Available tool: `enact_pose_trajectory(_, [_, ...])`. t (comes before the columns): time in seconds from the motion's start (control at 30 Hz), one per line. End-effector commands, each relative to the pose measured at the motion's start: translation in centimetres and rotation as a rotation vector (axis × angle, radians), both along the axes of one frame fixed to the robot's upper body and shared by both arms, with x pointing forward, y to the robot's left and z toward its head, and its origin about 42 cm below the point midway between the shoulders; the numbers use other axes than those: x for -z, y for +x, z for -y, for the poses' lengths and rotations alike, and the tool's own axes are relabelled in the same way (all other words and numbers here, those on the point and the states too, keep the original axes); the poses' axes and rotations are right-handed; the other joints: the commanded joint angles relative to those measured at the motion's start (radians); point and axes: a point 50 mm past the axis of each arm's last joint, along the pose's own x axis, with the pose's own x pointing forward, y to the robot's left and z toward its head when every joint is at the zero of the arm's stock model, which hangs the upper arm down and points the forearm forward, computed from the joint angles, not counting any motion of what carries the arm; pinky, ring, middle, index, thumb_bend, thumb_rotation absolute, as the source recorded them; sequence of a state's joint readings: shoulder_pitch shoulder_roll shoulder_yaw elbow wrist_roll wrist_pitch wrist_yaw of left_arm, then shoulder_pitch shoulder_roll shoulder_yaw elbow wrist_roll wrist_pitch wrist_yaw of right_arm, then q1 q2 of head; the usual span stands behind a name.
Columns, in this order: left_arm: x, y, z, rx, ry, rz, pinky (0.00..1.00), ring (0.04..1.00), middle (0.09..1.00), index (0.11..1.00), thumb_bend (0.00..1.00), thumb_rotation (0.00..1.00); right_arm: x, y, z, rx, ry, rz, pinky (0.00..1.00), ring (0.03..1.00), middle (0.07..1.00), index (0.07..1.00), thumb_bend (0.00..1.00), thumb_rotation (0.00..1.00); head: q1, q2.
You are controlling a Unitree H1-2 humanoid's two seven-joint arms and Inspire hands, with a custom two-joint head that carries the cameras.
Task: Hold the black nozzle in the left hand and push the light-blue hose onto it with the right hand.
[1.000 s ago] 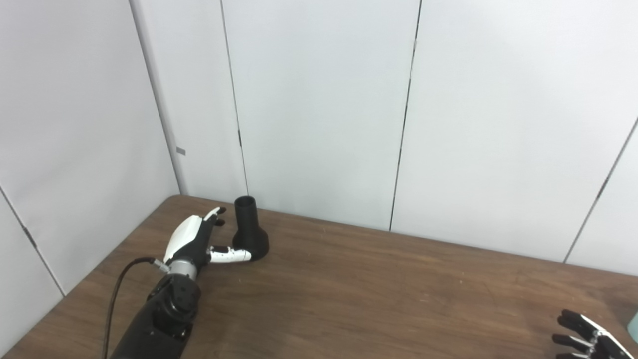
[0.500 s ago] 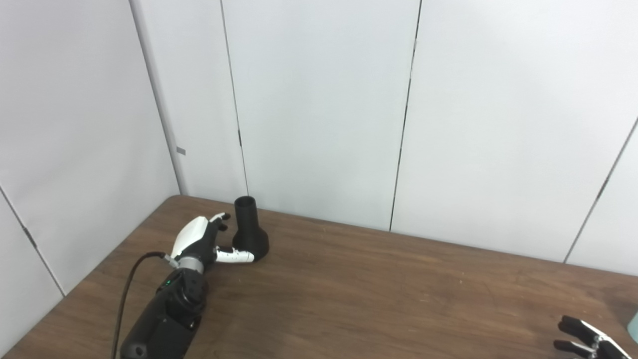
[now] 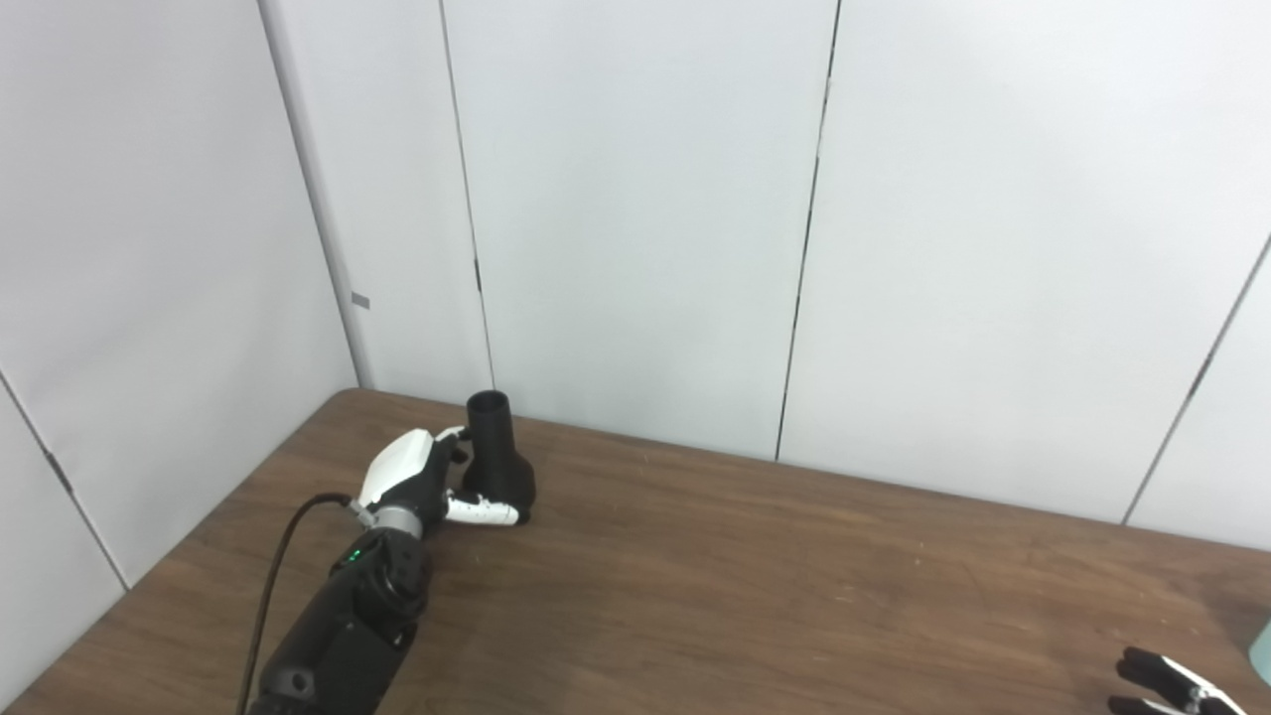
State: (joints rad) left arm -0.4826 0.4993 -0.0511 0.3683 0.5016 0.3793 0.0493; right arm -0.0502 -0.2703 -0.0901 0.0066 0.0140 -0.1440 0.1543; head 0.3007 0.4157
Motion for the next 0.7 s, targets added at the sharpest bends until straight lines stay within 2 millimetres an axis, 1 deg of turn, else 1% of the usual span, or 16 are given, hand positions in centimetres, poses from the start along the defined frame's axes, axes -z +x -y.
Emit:
enact_pose_trajectory(0.0, [-3.5,1.3,-0.2,0.023,0.034,0.105,1.0,0.991,0.812,0.828,1.0,0.32,-1.9,0.3,0.8,-0.006,-0.017,0.072,0.61,0.728,0.821,0.806,0.74,0.21,-0.002,0.004])
enact_pose_trajectory(0.13, [-3.4,1.7,0.0,0.031,0.03,0.108,1.0,0.987,0.817,0.821,1.0,0.32,-2.0,0.3,0.7,-0.003,-0.022,0.074,0.61,0.727,0.821,0.806,0.75,0.21,-0.003,0.007])
enact_pose_trajectory(0.33, [-3.7,2.2,0.5,0.039,0.041,0.095,1.0,0.984,0.793,0.813,1.0,0.32,-2.1,0.2,0.8,-0.001,-0.023,0.069,0.6,0.726,0.82,0.804,0.75,0.23,-0.004,0.01])
enact_pose_trajectory(0.6, [-3.6,2.4,0.3,0.03,0.045,0.079,1.0,0.984,0.796,0.807,1.0,0.32,-2.2,0.0,0.7,-0.003,-0.016,0.066,0.61,0.726,0.819,0.804,0.76,0.23,-0.002,0.019])
enact_pose_trajectory(0.67, [-3.5,2.4,0.2,0.028,0.043,0.077,1.0,0.976,0.782,0.795,0.99,0.31,-2.1,0.1,0.7,-0.003,-0.016,0.063,0.61,0.726,0.819,0.804,0.76,0.23,-0.002,0.019])
